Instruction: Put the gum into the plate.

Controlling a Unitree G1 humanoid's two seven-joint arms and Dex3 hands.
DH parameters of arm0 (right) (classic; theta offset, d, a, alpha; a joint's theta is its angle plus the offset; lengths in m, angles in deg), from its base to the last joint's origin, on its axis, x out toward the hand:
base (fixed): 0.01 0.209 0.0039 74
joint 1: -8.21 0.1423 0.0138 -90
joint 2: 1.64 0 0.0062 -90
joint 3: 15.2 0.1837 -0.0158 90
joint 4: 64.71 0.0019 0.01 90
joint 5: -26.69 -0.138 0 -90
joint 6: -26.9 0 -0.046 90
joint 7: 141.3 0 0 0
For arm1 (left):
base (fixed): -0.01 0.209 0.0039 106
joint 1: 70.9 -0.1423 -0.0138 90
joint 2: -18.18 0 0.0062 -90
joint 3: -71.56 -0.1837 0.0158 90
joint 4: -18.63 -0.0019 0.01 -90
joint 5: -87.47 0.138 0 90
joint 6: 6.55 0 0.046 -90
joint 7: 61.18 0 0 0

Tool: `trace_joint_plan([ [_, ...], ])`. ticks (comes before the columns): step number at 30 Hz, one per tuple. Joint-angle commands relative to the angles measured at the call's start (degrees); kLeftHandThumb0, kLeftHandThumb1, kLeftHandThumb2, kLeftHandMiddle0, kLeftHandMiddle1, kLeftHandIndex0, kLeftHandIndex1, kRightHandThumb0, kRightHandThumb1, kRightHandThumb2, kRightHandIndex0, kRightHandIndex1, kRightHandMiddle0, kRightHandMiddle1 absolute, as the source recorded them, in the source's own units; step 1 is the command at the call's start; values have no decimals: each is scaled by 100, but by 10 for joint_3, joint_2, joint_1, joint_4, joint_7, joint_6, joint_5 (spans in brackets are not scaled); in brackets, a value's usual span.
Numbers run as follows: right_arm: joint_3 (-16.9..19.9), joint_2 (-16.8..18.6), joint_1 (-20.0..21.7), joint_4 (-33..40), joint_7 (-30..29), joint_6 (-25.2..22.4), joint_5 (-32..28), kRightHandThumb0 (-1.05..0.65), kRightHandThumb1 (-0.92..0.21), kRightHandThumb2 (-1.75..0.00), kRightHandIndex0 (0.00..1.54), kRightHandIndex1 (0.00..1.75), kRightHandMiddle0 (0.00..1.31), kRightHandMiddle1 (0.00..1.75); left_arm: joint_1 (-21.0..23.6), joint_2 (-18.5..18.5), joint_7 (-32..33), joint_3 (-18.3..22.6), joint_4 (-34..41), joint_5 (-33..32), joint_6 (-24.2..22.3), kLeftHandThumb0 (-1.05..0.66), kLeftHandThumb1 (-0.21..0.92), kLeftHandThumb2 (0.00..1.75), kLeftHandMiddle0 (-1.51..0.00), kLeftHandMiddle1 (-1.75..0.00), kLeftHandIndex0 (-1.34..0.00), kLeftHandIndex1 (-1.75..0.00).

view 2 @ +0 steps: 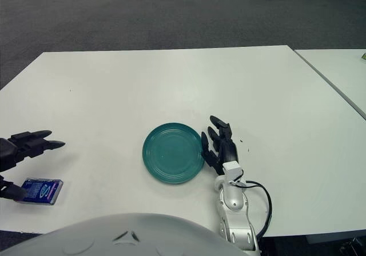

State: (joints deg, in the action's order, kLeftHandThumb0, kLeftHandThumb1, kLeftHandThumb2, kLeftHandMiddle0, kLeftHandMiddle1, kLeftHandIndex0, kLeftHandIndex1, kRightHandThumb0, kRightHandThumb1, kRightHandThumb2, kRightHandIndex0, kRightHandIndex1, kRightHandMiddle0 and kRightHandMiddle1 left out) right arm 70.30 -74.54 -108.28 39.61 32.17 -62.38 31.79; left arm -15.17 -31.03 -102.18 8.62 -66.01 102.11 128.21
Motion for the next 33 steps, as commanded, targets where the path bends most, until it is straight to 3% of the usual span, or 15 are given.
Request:
trace_joint_plan([
  [1, 2, 0, -29, -23, 3, -35, 1, -69, -92, -63, 36, 18, 0, 68, 3, 7, 2, -8, 10, 33, -9, -105, 92, 42, -4, 0, 0, -22],
  [14, 4, 0, -28, -20, 5, -36, -2, -68, -92, -63, 36, 20, 0, 69, 12, -8, 55, -40, -3, 115, 13, -105, 92, 39, -3, 0, 0, -26],
  [33, 12, -4, -28, -18, 11, -35, -7, -69, -92, -63, 34, 25, 0, 74, 16, -10, 78, -90, -16, 143, 0, -105, 92, 35, -3, -1, 0, -32],
])
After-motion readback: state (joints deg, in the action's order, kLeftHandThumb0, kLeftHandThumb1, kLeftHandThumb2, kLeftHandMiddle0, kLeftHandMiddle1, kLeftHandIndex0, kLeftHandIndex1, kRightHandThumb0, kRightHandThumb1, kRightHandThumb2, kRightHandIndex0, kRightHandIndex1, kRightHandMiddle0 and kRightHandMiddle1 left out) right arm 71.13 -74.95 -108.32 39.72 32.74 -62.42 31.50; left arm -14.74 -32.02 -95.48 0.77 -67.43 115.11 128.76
